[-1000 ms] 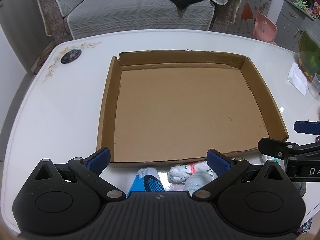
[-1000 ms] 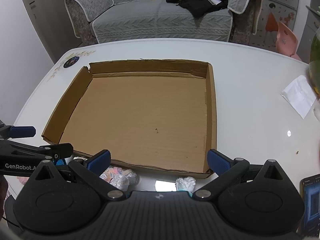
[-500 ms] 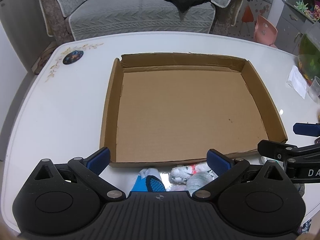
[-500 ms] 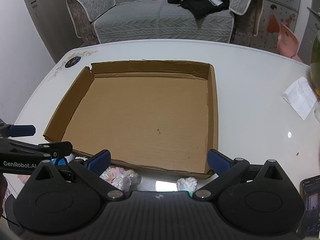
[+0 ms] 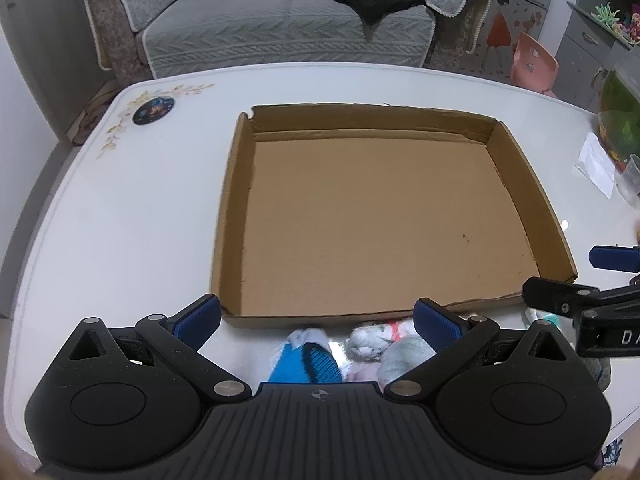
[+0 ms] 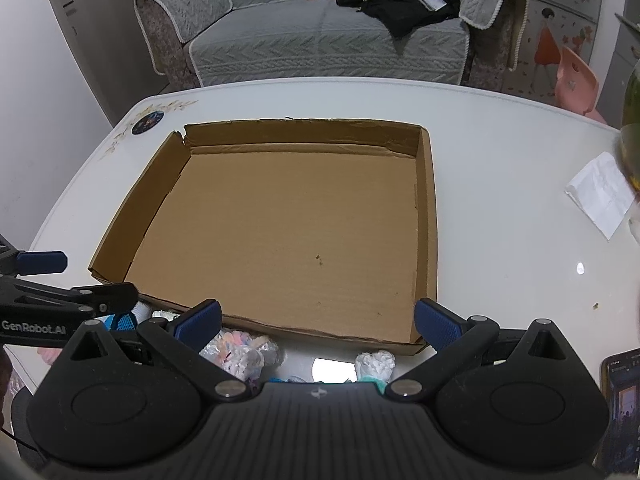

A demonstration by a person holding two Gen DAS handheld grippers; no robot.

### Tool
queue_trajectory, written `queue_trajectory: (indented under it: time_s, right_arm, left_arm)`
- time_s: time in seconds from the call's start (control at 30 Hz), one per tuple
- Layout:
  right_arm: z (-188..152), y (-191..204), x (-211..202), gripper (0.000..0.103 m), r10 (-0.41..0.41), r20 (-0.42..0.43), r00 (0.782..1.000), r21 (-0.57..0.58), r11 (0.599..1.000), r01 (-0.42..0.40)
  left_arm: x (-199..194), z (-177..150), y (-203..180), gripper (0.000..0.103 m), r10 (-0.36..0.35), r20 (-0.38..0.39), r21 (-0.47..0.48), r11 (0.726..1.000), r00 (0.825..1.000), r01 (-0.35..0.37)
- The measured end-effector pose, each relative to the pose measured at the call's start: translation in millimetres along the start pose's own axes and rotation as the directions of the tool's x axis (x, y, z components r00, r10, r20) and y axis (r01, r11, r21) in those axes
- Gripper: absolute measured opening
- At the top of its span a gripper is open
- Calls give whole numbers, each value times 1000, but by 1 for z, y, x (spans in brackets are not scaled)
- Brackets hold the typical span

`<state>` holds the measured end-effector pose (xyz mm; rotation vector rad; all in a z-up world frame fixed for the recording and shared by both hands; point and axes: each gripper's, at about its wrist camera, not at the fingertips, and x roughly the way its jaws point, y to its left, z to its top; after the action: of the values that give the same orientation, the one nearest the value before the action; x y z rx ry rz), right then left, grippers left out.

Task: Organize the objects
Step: 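Move both grippers toward the pile of wrapped items beside the tray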

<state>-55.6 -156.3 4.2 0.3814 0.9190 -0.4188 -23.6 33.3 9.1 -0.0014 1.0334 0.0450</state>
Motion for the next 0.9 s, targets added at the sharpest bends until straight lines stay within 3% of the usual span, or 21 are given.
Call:
queue_trajectory:
  time_s: [0.23,0.9]
  right_arm:
    - [-1,-1,-1,102,8,-3,1000,5,1000,-8]
    - [-3,3,-5,102,14,-7,1000,-21,1000,-14]
  left_arm:
    - [-7,-5,23,103,24,-2,-51,998,1000,-24]
    - [-11,-10,19,103,4,0,-29,1000,1000,-4]
